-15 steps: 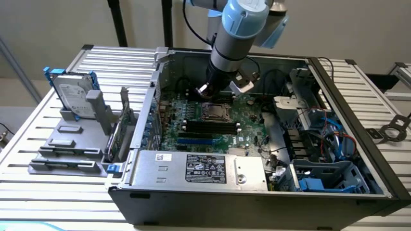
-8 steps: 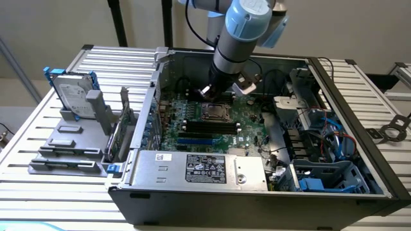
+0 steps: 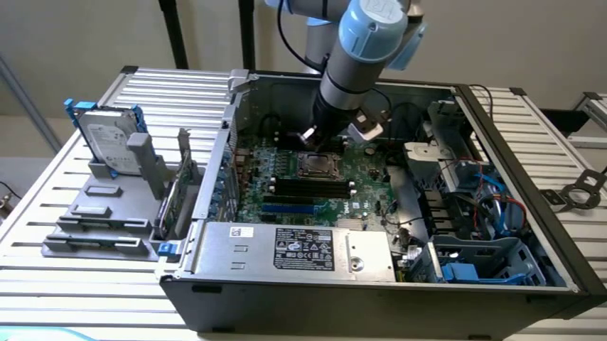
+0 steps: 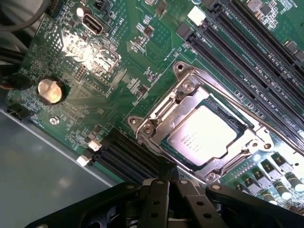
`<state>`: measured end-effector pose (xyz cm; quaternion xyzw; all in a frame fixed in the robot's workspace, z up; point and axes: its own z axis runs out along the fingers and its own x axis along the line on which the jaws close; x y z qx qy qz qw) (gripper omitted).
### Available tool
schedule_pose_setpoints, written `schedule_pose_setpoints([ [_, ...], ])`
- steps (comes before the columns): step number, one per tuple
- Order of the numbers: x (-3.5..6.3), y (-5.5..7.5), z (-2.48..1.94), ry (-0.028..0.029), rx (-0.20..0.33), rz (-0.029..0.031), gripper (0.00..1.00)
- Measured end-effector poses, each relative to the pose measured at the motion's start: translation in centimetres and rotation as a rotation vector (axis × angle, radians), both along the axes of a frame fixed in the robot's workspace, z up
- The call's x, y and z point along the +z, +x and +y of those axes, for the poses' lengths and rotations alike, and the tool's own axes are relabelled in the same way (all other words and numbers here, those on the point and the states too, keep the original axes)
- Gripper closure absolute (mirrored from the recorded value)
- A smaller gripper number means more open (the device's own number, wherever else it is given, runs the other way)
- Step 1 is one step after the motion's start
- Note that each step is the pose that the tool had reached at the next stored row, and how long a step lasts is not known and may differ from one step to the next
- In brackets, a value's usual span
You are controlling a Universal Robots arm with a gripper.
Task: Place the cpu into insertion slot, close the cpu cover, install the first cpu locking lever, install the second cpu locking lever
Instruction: 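Install the first cpu locking lever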
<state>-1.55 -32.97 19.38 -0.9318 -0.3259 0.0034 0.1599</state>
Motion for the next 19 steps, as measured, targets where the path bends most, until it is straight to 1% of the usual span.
schedule_pose_setpoints([
  [9,-0.04,1.2,0.01,0.0001,0.003,0.0,0.89],
  [15,-0.05,1.5,-0.03,0.0002,0.012,0.0,0.89],
  [19,-0.05,1.8,-0.17,0.0003,0.019,0.0,0.89],
])
